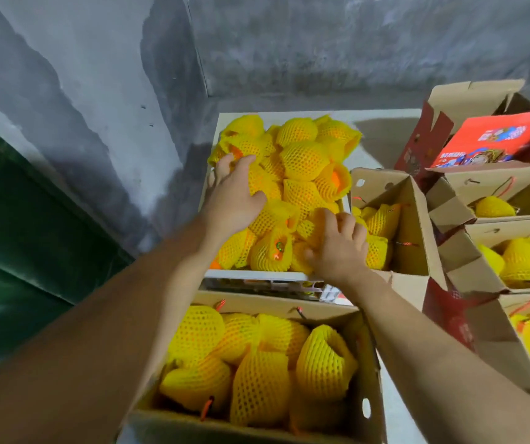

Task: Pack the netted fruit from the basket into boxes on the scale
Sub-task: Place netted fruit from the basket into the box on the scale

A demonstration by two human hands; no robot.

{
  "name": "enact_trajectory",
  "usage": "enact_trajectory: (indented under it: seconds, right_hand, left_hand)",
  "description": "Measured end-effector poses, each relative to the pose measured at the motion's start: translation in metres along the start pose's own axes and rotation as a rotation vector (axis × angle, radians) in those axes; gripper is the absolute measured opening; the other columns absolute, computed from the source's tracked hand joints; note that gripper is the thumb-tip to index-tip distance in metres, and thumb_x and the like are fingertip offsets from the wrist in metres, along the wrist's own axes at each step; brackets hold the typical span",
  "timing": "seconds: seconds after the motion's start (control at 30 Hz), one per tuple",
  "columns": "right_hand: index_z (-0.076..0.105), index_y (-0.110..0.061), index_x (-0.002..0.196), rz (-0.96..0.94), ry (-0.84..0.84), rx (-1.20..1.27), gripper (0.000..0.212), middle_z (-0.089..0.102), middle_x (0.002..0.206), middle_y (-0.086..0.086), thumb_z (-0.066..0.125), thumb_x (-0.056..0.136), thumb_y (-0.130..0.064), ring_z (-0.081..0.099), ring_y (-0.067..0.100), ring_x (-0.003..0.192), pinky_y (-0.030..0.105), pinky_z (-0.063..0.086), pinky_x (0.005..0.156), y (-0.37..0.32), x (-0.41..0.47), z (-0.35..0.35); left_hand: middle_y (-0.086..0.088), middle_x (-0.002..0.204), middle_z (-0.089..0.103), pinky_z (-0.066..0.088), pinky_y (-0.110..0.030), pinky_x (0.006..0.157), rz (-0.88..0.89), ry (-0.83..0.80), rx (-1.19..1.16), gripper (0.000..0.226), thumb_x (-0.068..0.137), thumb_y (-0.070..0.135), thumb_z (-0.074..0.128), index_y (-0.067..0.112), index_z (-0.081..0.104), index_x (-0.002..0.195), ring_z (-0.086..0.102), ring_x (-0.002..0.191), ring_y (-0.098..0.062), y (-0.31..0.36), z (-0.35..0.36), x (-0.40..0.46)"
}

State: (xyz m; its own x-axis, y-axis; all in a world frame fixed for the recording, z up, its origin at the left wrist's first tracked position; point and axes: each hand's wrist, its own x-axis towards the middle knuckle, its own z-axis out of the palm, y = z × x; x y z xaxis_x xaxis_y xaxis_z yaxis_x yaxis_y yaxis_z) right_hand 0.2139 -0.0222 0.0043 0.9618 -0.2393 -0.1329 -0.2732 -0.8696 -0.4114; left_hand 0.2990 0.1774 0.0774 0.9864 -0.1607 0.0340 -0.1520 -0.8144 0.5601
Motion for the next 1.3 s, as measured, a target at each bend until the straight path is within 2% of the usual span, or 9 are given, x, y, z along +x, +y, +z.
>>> enact_trajectory:
  seconds: [0.2,0.33,0.43,0.63,0.8,0.9,1.0,1.07,1.3]
  right_hand:
    - [0.029,-0.02,0.157,-0.109,0.135,-0.003,0.088,0.03,0.153,0.017,0.05,0.079,-0.054,0.027,0.041,0.138,0.057,0.031,0.11,0.014,-0.003,0.016]
    - [0.03,-0.019,0.159,-0.126,0.147,-0.014,0.089,0.029,0.157,0.021,0.047,0.078,-0.054,0.027,0.042,0.145,0.056,0.023,0.117,0.015,-0.002,0.016]
    - [0.032,-0.018,0.156,-0.131,0.163,0.009,0.085,0.037,0.148,0.019,0.054,0.081,-0.052,0.034,0.042,0.136,0.054,0.027,0.113,0.016,-0.003,0.015]
    - [0.044,-0.008,0.149,-0.086,0.251,0.201,0.083,0.039,0.131,0.02,0.078,0.081,-0.039,0.037,0.038,0.118,0.047,0.033,0.105,0.024,-0.005,0.008]
    - [0.046,-0.006,0.139,-0.099,0.14,0.139,0.072,0.044,0.135,0.021,0.079,0.084,-0.037,0.041,0.043,0.124,0.044,0.029,0.105,0.025,-0.004,0.0]
    - [0.044,-0.005,0.138,-0.13,0.169,0.25,0.068,0.051,0.133,0.02,0.079,0.086,-0.032,0.048,0.042,0.123,0.052,0.04,0.102,0.026,-0.015,-0.013]
    - [0.046,-0.006,0.13,-0.11,0.189,0.612,0.057,0.06,0.122,0.016,0.08,0.089,-0.027,0.059,0.034,0.113,0.057,0.049,0.097,0.021,-0.039,-0.039]
    - [0.046,-0.007,0.125,-0.121,0.192,0.75,0.052,0.065,0.11,0.005,0.078,0.091,-0.029,0.065,0.024,0.103,0.056,0.054,0.092,0.012,-0.059,-0.06]
    - [0.048,-0.028,0.135,-0.423,0.145,0.665,0.062,0.066,0.109,-0.01,0.075,0.081,-0.044,0.066,0.012,0.099,0.025,0.053,0.086,-0.04,-0.168,-0.083]
  left_hand:
    - [-0.011,0.146,0.036,0.038,-0.047,0.11,0.022,0.031,0.334,0.089,0.085,0.032,0.076,0.022,0.033,0.163,0.041,0.124,-0.041,-0.008,0.029,0.021]
    - [-0.017,0.141,0.038,0.038,-0.045,0.109,0.01,0.033,0.382,0.088,0.076,0.035,0.084,0.023,0.044,0.154,0.043,0.127,-0.043,-0.009,0.03,0.028]
    - [-0.017,0.138,0.055,0.04,-0.046,0.106,0.03,-0.022,0.416,0.084,0.077,0.039,0.085,0.027,0.044,0.15,0.049,0.128,-0.044,-0.009,0.021,0.03]
    - [-0.002,0.124,0.063,0.035,-0.042,0.103,0.087,0.234,0.525,0.083,0.07,0.058,0.083,0.03,0.054,0.142,0.048,0.122,-0.033,0.001,0.007,-0.005]
    - [0.003,0.126,0.048,0.039,-0.023,0.084,0.023,0.253,-0.19,0.075,0.078,0.036,0.089,0.03,0.049,0.14,0.052,0.105,-0.009,0.018,-0.009,-0.053]
    - [0.014,0.114,0.061,0.052,-0.012,0.074,-0.05,0.264,-0.645,0.066,0.079,0.032,0.089,0.032,0.051,0.133,0.063,0.09,0.009,0.026,-0.023,-0.097]
    - [0.013,0.114,0.072,0.064,-0.035,0.078,-0.225,0.161,-0.998,0.058,0.073,0.042,0.082,0.041,0.058,0.126,0.073,0.102,-0.007,0.023,-0.035,-0.14]
    - [0.017,0.112,0.076,0.064,-0.036,0.074,-0.276,0.134,-1.145,0.054,0.071,0.042,0.084,0.041,0.064,0.122,0.075,0.106,-0.01,0.015,-0.037,-0.169]
    - [0.002,0.122,0.076,0.063,-0.036,0.072,-0.376,0.161,-1.289,0.061,0.061,0.048,0.087,0.04,0.068,0.118,0.074,0.112,-0.03,-0.009,-0.051,-0.236]
